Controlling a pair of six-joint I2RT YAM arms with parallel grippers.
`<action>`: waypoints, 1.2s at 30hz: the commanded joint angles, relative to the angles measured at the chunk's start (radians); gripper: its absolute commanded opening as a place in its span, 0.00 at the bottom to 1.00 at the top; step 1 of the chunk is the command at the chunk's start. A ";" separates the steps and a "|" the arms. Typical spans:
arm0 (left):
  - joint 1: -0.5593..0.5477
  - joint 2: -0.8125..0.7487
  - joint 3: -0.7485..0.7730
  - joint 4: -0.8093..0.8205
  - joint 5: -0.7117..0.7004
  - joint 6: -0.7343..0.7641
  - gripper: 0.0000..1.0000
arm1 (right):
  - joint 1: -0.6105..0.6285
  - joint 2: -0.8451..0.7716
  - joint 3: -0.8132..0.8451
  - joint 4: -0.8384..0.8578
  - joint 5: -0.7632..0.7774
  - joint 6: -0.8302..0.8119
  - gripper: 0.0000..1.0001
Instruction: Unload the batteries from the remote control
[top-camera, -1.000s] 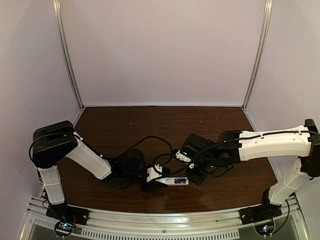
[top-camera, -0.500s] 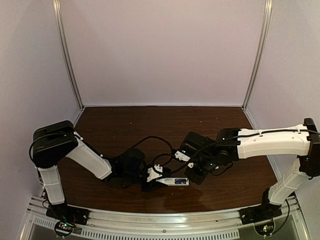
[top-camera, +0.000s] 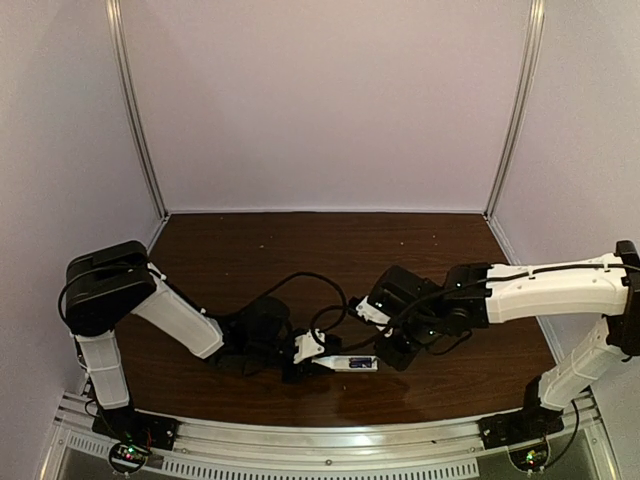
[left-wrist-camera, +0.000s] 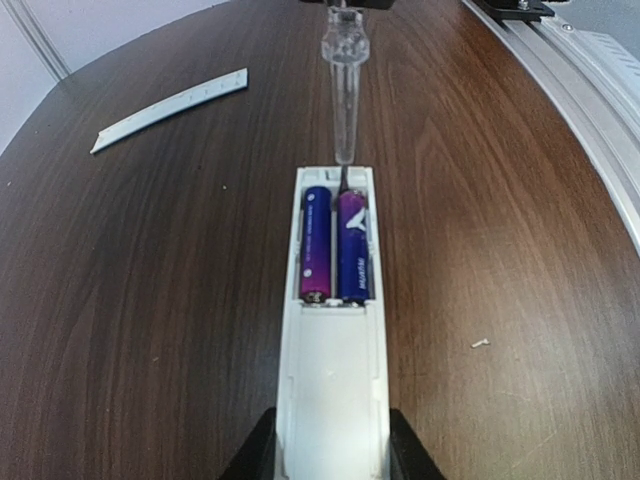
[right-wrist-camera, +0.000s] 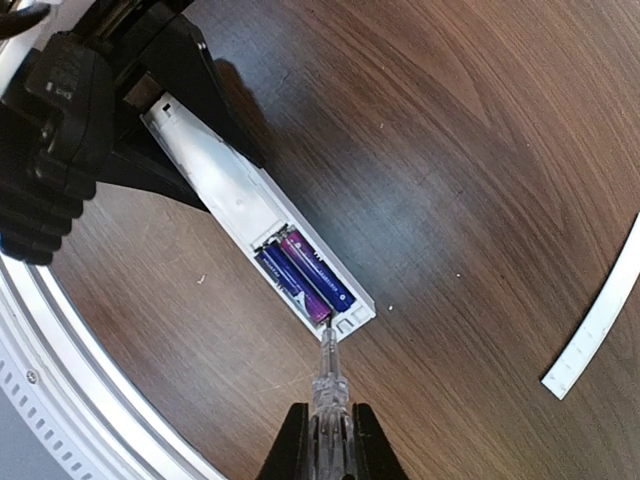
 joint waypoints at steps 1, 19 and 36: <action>0.003 0.023 0.006 0.002 0.003 0.014 0.00 | -0.009 -0.044 -0.087 0.119 -0.099 0.032 0.00; 0.012 0.024 0.003 0.013 0.037 0.006 0.00 | -0.075 -0.239 -0.414 0.407 -0.180 0.140 0.00; 0.012 0.026 0.006 0.013 0.038 0.002 0.00 | -0.075 -0.248 -0.436 0.426 -0.156 0.161 0.00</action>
